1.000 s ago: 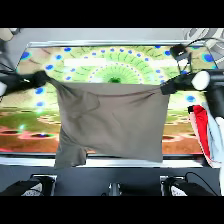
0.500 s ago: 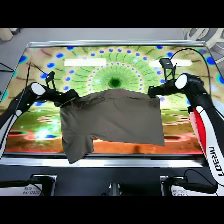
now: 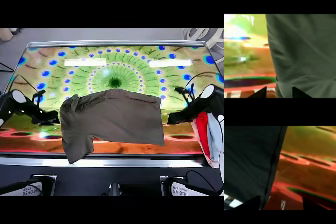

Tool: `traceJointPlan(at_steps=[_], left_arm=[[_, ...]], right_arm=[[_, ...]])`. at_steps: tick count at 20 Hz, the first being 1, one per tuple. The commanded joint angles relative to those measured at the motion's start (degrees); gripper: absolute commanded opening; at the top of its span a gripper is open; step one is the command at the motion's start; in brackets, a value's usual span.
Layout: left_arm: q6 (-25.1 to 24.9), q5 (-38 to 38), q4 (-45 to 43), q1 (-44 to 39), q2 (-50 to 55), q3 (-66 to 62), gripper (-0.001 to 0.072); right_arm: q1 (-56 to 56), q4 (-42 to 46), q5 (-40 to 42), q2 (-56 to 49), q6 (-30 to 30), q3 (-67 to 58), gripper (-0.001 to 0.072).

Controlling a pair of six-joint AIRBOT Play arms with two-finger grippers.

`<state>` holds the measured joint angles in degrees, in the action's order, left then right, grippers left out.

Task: Fold the shirts.

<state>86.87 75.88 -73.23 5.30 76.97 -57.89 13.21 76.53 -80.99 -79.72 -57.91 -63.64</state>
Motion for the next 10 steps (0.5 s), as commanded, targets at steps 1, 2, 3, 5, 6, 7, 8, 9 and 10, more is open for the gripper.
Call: traceJointPlan(at_steps=[1, 2, 3, 5, 6, 7, 8, 9, 10], left_arm=[[-1.62, -3.48, 3.74, -1.44, -1.62, 9.94, 0.0383], [-1.6, -4.87, 3.87, -2.29, -1.55, 10.91, 0.0384], [-1.6, -5.99, 3.61, -3.06, -1.2, 11.37, 0.0384], [-0.42, -7.91, 3.85, -3.37, 0.04, 11.39, 0.0383], [0.2, -8.85, 3.89, -3.37, 0.5, 11.37, 0.0381], [0.31, -9.16, 3.85, -3.37, 0.74, 11.37, 0.0362], [-0.11, -9.31, 3.74, -3.34, 0.74, 11.37, 0.0183], [-1.2, -9.35, 3.65, -3.26, 0.72, 11.37, 0.0052], [-1.46, -9.29, 3.65, -3.23, 0.72, 11.37, 0.0039]], right_arm=[[1.16, -5.88, -3.06, 0.79, 4.72, 9.84, 0.0567], [1.16, -5.86, -2.14, 1.16, 5.16, 11.56, 0.0567], [1.16, -5.55, -1.18, 1.49, 5.75, 12.55, 0.0567], [1.16, -4.35, -0.24, 1.64, 5.99, 12.94, 0.0568], [1.16, -3.8, 0.07, 1.64, 5.95, 12.94, 0.0569], [1.16, -3.67, 0.11, 1.64, 5.86, 13.0, 0.057], [1.14, -4.28, 0.09, 1.64, 5.86, 13.16, 0.0571], [0.83, -4.59, 0.39, 1.64, 5.86, 13.35, 0.0584], [0.11, -4.79, 0.98, 1.62, 5.86, 13.75, 0.0618]])
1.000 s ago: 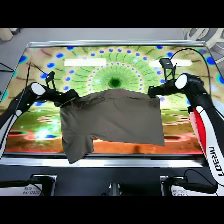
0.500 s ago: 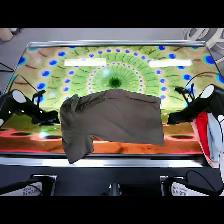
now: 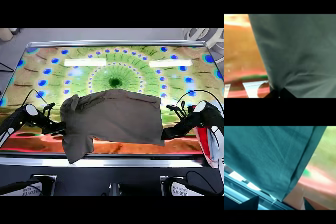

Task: Fold the shirts.

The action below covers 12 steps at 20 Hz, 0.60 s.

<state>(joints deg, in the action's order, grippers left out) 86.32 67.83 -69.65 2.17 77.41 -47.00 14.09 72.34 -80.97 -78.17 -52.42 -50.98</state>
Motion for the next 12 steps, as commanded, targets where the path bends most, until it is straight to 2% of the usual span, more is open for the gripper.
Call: traceJointPlan(at_steps=[1, 8, 9, 10, 11, 12], left_arm=[[-0.9, -1.18, 0.07, -0.11, 0.22, 0.48, 0.0025], [-0.9, 0.24, 0.13, -0.11, -2.16, 0.13, 0.0024], [-0.9, 0.24, 0.13, -0.11, -2.56, 0.11, 0.0024], [-0.9, 0.28, 0.22, -0.11, -2.91, 0.11, 0.0024], [-0.92, 1.07, 0.22, -0.11, -3.21, -0.09, 0.0024], [-1.53, 1.97, 0.13, -0.11, -3.58, -0.81, 0.0023]], right_arm=[[-1.36, -1.16, 2.23, 0.07, 0.26, 1.81, 0.0619], [-3.28, -3.98, 11.76, -0.28, -3.76, 6.95, 0.0624], [-3.3, -4.72, 12.09, -0.31, -3.8, 6.95, 0.0602], [-3.3, -6.03, 12.22, -0.35, -3.89, 6.95, 0.0524], [-3.28, -7.56, 12.2, -0.35, -3.87, 6.93, 0.0409], [-3.26, -9.46, 11.89, -0.33, -2.75, 6.78, 0.0206]])
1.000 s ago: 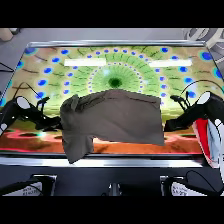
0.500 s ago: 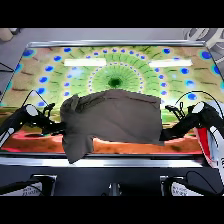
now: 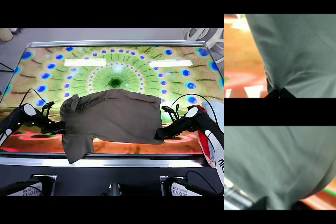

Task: Fold the shirts.

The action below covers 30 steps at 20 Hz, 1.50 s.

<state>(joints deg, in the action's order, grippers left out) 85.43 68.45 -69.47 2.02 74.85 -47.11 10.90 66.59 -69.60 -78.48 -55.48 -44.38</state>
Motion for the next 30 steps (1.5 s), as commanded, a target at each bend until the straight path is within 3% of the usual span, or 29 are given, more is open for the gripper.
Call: traceJointPlan(at_steps=[1, 4, 8, 10, 13, 16, 19, 25, 28, 30], left_arm=[[-1.38, 2.36, -0.13, 0.04, -1.6, -1.92, 0.0023], [-1.44, 4.33, -1.31, 0.04, -5.81, -10.54, 0.0021], [0.04, 6.12, -4.5, 0.07, -16.04, -35.87, 0.0021], [1.33, 4.94, -4.76, 0.07, -20.72, -53.07, 0.0021], [5.66, -2.58, -6.62, 0.04, -26.27, -71.97, 0.0022], [5.66, -11.1, -4.52, 0.07, -33.18, -72.35, 0.0022], [5.7, -10.91, -4.5, 0.04, -35.45, -69.51, 0.0022], [5.73, -0.72, -4.74, 0.07, -31.41, -68.37, 0.0022], [5.62, 11.91, -4.68, 0.04, -25.49, -65.68, 0.0024], [4.15, 15.17, -4.48, 0.02, -21.38, -58.03, 0.0024]], right_arm=[[-0.04, -4.22, -0.33, -0.02, 1.6, -0.44, 0.0019], [-0.04, -2.21, -3.02, 1.97, 5.84, -7.13, 0.0018], [-0.04, 5.9, -0.59, 13.22, 6.01, -29.05, 0.0017], [-0.04, 11.17, 4.33, 20.87, 5.73, -42.4, 0.0018], [-0.04, 14.53, 13.31, 33.57, 5.9, -54.05, 0.0018], [-0.04, 14.49, 17.27, 44.0, 5.11, -54.42, 0.0018], [-0.04, 15.63, 14.47, 46.93, 4.55, -54.42, 0.0018], [-0.04, 19.28, 0.28, 42.95, 4.09, -54.42, 0.0019], [-0.04, 19.5, -14.32, 35.21, 4.83, -53.77, 0.0018], [-0.04, 19.41, -19.08, 27.69, 5.66, -49.7, 0.0018]])
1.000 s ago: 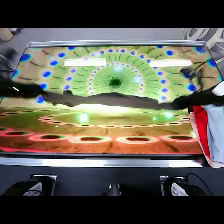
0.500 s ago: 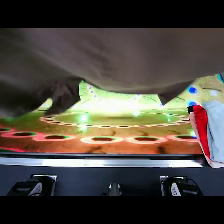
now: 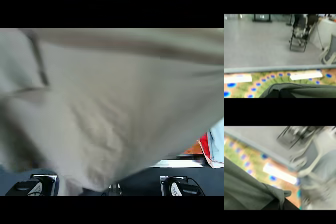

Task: Fold the shirts.

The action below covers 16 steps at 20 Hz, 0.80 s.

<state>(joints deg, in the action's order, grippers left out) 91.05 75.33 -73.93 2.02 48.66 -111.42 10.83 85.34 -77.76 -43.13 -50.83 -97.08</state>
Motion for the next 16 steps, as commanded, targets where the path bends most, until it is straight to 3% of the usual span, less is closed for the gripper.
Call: traceJointPlan(at_steps=[1, 5, 7, 11, 16], left_arm=[[-2.29, 7.78, 0.04, 0.0, 6.45, 11.41, 0.0024], [-4.63, -4.61, 1.11, -2.01, 13.9, 35.45, 0.0023], [-8.09, -11.47, 1.97, -3.15, 18.78, 42.07, 0.0023], [-8.2, -19.52, 3.34, -3.43, 29.22, 40.61, 0.0024], [-7.96, -26.03, 3.48, -3.41, 40.81, 30.73, 0.0024]], right_arm=[[0.02, -0.09, -10.23, -10.97, 1.01, 6.1, 0.0017], [-0.17, -4.22, -1.38, -24.74, 0.55, 18.47, 0.0017], [-1.66, -2.58, 2.45, -31.26, 0.31, 18.82, 0.0018], [-3.69, -2.12, 19.06, -37.27, -2.95, 18.82, 0.0018], [-3.89, -2.23, 39.17, -41.4, -13.86, 18.82, 0.0018]])
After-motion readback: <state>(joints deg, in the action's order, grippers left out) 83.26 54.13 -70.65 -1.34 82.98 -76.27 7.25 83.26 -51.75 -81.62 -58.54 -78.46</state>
